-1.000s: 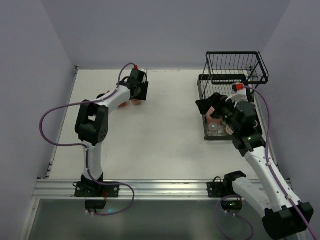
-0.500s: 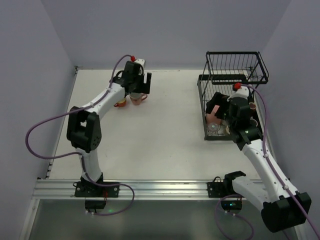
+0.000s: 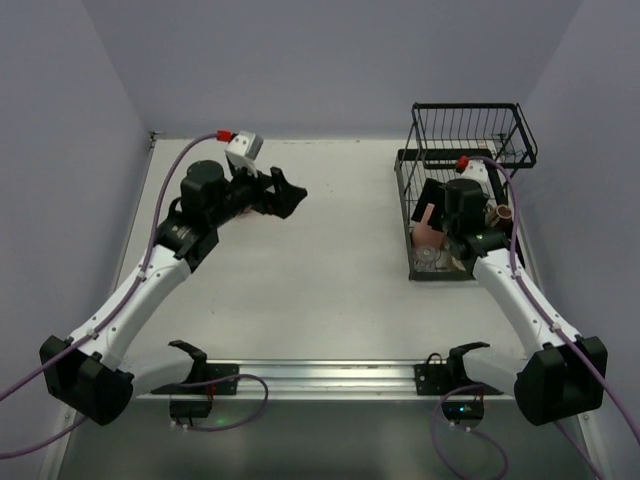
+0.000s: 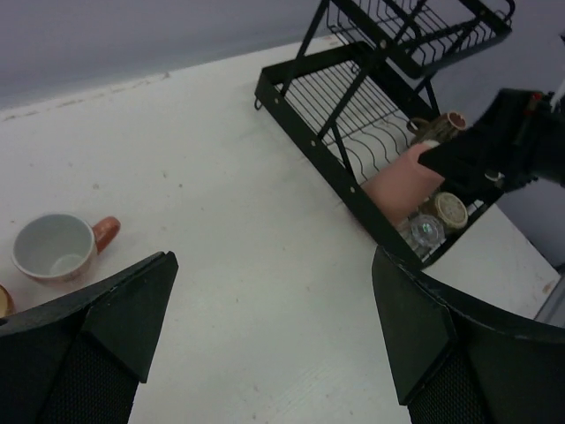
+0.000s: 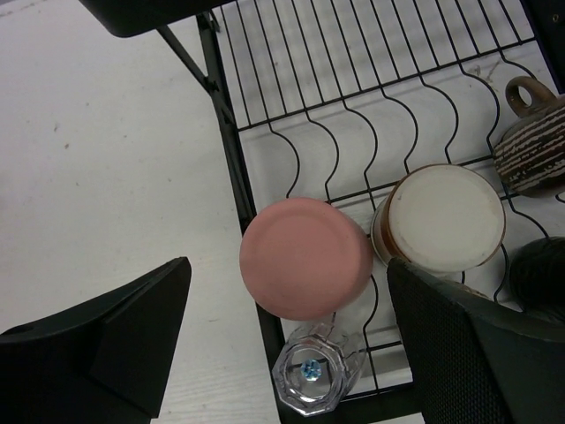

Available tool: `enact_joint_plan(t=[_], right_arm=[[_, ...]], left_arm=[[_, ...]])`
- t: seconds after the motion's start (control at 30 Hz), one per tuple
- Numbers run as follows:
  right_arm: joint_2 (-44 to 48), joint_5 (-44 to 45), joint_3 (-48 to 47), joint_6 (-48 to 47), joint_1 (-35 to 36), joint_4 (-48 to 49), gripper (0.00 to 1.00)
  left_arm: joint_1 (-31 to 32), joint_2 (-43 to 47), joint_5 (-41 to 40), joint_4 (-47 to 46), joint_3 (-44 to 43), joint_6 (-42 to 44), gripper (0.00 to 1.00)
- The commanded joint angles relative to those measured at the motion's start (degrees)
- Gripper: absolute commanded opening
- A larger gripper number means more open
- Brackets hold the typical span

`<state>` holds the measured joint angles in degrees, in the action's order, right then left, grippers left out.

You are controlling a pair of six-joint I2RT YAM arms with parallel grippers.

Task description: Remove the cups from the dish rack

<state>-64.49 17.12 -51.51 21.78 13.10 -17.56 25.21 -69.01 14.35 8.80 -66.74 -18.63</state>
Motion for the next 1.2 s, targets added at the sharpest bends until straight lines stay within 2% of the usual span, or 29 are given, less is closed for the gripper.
enact_joint_plan(t=[0.0,0.2,0.37,0.53,0.63,0.67,0.7,0.8,0.87,1.07,1.17], right_arm=[[-2.6,2.8,-2.7,-0.8,-0.1,-0.6,0.94],[-6.1,4.1,-3.1,-0.2,0.0,-1.0,0.92],[-7.8,5.1,-3.8,0.0,0.0,-1.6,0.85],[-9.2,5.1,-4.7,-0.1,0.0,-2.2,0.84],[-9.5,5.3,-4.8,-0.3,0.1,-2.3,0.77],[-9.4,4.9,-4.8,-0.2,0.1,-2.1,0.69],[-9.1,4.8,-4.7,-0.2,0.1,-1.8,0.55],[-6.3,4.8,-4.1,-0.3,0.2,-0.1,0.42],[-3.2,5.6,-4.4,-0.6,0.2,0.8,0.37],[7.2,4.5,-4.4,-1.0,0.3,3.2,0.36],[13.8,-1.1,-3.6,1.0,0.3,4.9,0.35]], left_arm=[[0.2,5.0,7.6,-4.4,9.6,-2.9,1.0],[0.2,10.7,7.4,-4.5,18.2,-1.8,1.0],[0.2,8.8,11.8,-6.3,18.2,-3.8,1.0],[0.2,9.0,14.9,-7.7,18.2,-5.9,1.0],[0.2,9.6,15.4,-9.9,18.5,-6.9,1.0],[0.2,9.7,15.5,-10.3,18.7,-7.4,1.0],[0.2,9.7,15.7,-10.6,18.8,-7.7,1.0],[0.2,9.4,16.7,-12.7,19.6,-9.3,1.0],[0.2,9.0,17.5,-13.5,19.4,-10.5,1.0],[0.9,6.7,20.8,-18.4,18.5,-14.2,1.0],[1.5,4.8,23.3,-22.8,18.3,-17.6,1.0]])
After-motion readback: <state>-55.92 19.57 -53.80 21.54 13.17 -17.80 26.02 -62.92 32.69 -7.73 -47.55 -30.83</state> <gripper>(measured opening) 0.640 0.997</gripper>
